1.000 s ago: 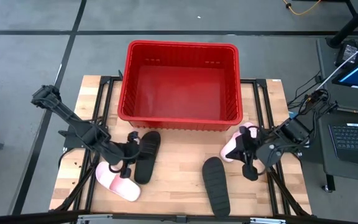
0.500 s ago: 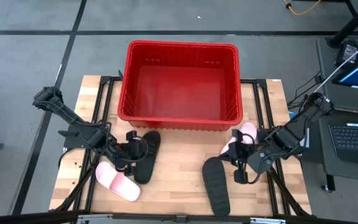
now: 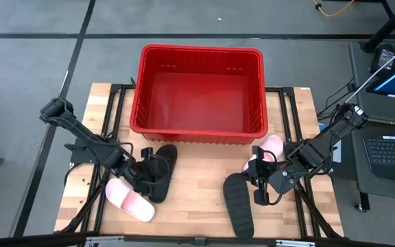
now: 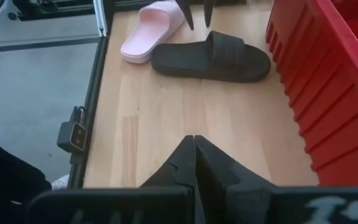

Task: Pick and place slides into bin
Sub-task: Put the left black slide into the red bin

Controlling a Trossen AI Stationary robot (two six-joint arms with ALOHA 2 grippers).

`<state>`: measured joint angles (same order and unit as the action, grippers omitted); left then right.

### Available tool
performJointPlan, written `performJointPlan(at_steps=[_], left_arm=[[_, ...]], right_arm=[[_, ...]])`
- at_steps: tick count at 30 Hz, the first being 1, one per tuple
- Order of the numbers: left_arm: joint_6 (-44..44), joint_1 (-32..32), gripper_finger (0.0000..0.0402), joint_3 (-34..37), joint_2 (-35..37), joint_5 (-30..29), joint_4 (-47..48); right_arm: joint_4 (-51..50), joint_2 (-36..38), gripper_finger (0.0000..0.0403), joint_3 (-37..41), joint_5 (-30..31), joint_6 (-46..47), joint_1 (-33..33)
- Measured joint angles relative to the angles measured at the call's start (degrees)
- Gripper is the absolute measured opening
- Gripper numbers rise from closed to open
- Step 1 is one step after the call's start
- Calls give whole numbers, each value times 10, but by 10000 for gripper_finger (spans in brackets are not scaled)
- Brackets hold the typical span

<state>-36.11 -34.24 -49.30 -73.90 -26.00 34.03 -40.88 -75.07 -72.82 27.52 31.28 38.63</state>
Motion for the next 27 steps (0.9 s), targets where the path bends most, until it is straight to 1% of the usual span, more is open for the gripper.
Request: performJointPlan(at_steps=[4,8,12,14,15,20,27], left_arm=[[32,0,157,0,-19,-2,6],[43,0,170,0,-42,-19,25],[44,0,171,0,-69,-61,51],[39,0,171,0,-82,-89,53],[39,1,171,0,-88,-94,52],[39,8,171,0,-115,-64,52],[39,16,171,0,-124,-75,52]], right_arm=[[6,0,12,0,0,-1,0],[6,0,12,0,0,-2,0],[6,0,12,0,0,-2,-1],[6,0,12,0,0,-3,-4],[6,0,12,0,0,-3,-6],[5,0,12,0,0,-5,-19],[3,0,12,0,0,-27,-30]])
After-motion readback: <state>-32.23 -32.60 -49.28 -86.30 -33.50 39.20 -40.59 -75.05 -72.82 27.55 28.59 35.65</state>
